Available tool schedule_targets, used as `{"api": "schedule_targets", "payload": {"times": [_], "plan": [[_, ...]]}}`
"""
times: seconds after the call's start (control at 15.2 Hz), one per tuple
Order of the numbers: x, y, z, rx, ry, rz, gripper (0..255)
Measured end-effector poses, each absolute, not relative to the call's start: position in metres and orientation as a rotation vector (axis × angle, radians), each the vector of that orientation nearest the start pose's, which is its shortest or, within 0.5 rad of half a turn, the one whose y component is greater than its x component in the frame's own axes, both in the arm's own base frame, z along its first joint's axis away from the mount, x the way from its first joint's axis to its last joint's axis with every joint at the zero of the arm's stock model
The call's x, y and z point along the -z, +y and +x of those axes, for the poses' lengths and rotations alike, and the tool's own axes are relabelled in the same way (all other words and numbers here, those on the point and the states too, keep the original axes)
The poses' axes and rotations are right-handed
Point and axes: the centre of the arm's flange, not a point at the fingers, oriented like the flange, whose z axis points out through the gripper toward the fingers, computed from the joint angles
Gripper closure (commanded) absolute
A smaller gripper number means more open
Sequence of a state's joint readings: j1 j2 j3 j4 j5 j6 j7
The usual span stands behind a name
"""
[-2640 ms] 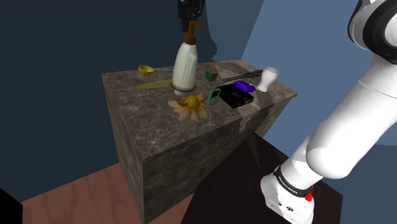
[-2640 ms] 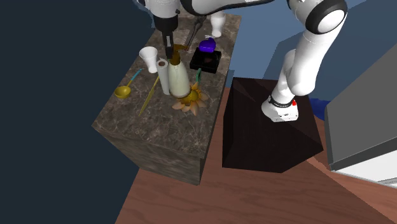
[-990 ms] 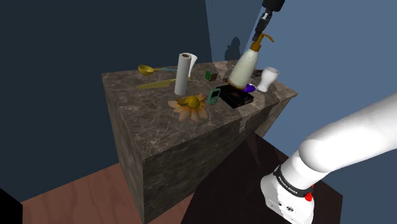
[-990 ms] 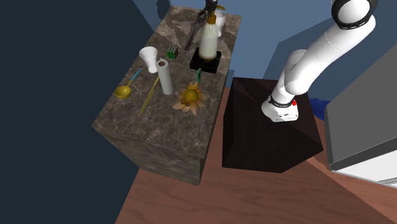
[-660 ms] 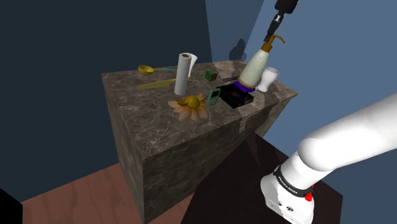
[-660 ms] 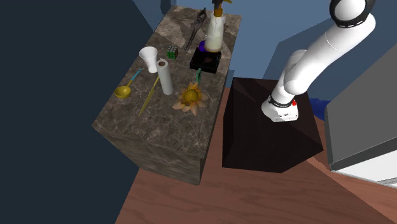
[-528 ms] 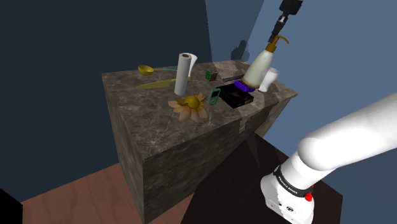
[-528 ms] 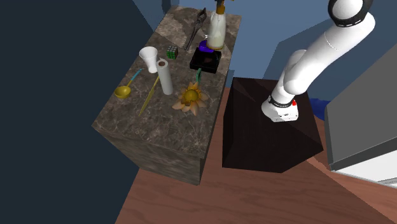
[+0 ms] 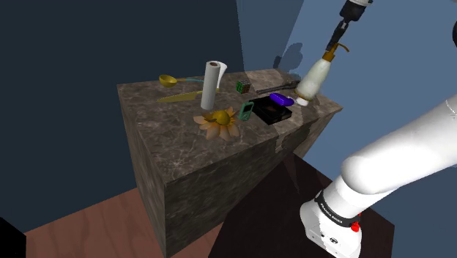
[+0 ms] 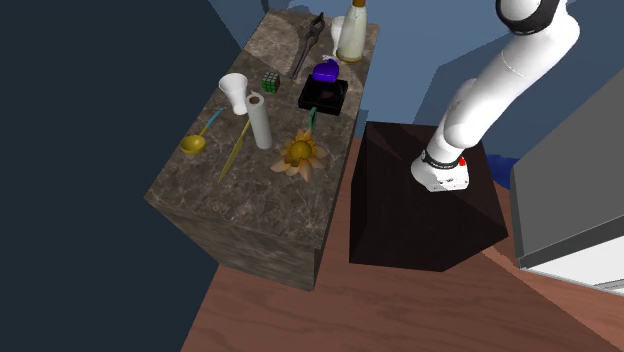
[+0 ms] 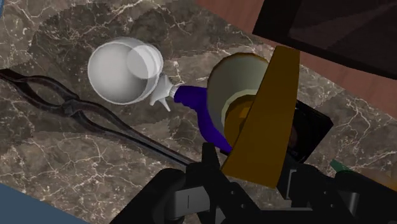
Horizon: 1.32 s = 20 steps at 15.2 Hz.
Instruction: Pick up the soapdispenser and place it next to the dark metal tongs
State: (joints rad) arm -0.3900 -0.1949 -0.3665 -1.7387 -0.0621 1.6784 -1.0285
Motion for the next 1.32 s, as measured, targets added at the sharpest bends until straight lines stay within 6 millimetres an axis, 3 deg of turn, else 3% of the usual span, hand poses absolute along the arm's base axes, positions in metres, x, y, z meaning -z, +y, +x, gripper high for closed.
{"api": "schedule_targets", "payload": {"times": [1.19, 1.32], "plan": [[-0.650, -0.583, 0.254, 0.132, -0.442, -3.200, 255], [-0.644, -0.594, 0.250, 0.132, -0.446, -3.198, 255]]}}
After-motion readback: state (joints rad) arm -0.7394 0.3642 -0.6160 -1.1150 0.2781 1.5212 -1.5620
